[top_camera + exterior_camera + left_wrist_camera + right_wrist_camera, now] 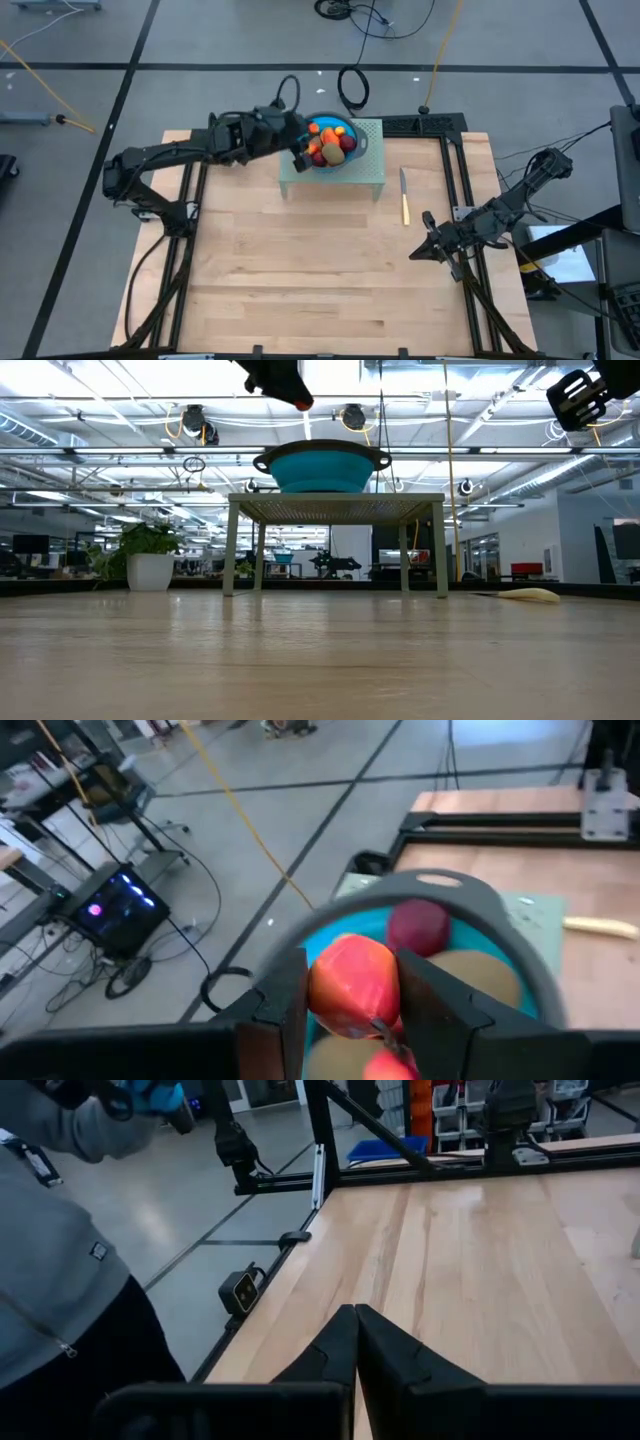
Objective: Pick & Place Fruit
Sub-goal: Put the peach into the colander on the shelf
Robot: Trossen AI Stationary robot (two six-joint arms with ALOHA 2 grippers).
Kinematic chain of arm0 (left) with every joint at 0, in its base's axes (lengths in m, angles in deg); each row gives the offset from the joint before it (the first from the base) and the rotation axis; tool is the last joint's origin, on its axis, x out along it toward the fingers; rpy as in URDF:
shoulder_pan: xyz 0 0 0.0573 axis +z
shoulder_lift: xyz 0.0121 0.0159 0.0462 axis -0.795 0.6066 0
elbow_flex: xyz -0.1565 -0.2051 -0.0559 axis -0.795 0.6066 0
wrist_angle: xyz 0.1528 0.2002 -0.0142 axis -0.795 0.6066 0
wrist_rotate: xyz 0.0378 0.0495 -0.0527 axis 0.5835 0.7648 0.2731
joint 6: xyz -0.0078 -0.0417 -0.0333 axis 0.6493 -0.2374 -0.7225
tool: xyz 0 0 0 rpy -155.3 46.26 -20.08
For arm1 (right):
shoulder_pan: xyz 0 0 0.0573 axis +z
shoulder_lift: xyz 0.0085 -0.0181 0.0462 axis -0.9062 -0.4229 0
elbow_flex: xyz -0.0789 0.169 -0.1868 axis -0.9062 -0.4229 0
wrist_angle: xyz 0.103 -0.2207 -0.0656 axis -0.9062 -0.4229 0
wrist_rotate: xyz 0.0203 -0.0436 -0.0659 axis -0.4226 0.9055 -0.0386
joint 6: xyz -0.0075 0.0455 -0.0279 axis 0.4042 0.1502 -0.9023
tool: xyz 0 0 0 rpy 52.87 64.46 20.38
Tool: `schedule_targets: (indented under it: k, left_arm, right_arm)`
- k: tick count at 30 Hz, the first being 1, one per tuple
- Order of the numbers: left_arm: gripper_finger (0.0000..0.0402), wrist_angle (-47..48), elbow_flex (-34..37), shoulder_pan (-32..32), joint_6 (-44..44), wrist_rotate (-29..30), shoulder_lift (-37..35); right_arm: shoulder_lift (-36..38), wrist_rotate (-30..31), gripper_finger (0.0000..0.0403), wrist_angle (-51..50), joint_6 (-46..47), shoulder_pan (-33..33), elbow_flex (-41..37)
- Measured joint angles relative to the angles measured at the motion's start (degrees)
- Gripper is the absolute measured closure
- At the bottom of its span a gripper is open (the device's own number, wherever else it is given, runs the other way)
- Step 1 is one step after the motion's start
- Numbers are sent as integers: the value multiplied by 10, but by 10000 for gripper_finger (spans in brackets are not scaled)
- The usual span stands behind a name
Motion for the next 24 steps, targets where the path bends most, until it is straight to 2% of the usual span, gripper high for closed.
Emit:
schedule_targets:
  k: [11, 24]
  left_arm:
    - [273, -40, 0, 69, 9, -70, 0]
    - [273, -80, -3, 79, 14, -117, 61]
  right_arm:
    - [0, 0, 403, 0, -14, 0, 0]
    - [0, 0, 403, -2, -65, -17, 0]
